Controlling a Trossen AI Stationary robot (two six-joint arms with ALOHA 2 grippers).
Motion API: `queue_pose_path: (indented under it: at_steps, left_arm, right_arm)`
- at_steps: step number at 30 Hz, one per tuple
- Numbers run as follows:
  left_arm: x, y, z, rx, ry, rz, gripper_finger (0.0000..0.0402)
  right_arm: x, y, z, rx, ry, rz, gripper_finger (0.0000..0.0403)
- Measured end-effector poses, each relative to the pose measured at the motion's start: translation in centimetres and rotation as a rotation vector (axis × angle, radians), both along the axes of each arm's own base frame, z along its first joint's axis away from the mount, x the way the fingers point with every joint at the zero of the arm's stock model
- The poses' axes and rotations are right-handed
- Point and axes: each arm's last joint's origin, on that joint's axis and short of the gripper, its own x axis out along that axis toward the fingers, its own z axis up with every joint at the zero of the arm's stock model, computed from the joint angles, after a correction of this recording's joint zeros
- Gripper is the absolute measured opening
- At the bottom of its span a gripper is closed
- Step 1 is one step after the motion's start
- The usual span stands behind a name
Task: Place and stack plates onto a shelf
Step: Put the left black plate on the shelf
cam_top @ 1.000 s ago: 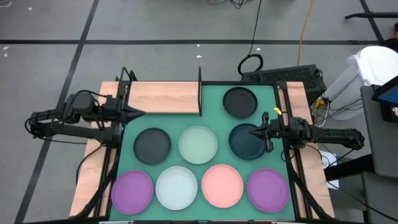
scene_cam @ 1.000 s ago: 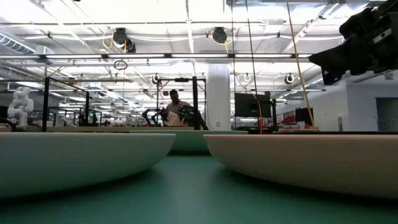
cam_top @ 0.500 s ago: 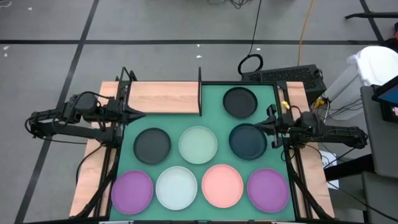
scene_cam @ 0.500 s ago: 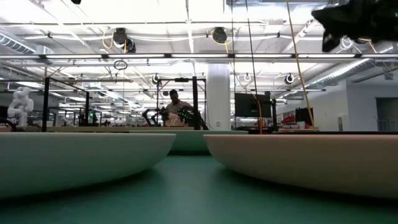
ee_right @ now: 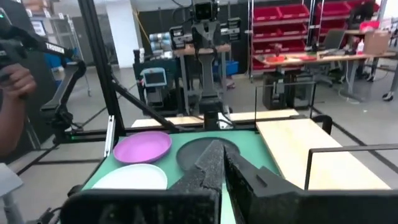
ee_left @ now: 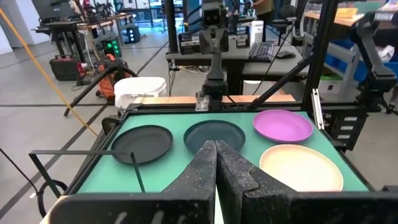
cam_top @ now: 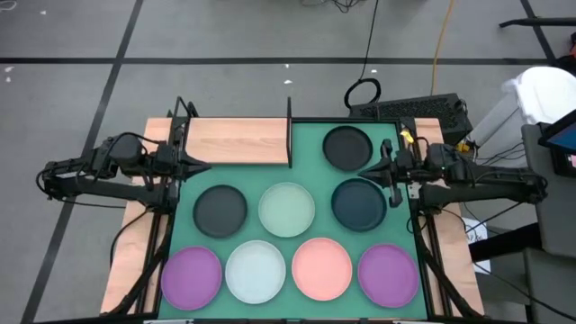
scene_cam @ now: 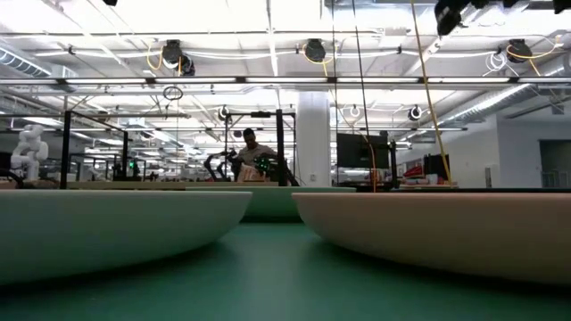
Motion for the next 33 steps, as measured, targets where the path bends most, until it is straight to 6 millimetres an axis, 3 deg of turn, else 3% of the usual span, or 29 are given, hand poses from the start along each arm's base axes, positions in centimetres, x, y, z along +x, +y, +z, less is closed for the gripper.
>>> queue_pose_path:
  at_steps: [11,19,24,33]
  left_arm:
    - [-0.1,0.0,-0.7,-0.071,0.069,0.013,0.0005]
    - [0.5,-0.2,-1.6,-0.136,0.16,0.007,0.0035]
    - [2.0,-0.9,-2.6,-0.143,0.268,-0.035,0.0041]
    - [4.9,-2.6,-4.9,-0.178,0.489,-0.061,0.0042]
  right_arm:
    - [2.7,0.9,1.1,0.078,0.1,0.01,0.0]
    - [3.4,1.7,-0.5,0.064,0.25,-0.014,0.0]
    - [4.7,2.5,-2.1,0.055,0.347,-0.096,0.0]
    - [7.6,3.8,-5.5,0.025,0.455,-0.064,0.0]
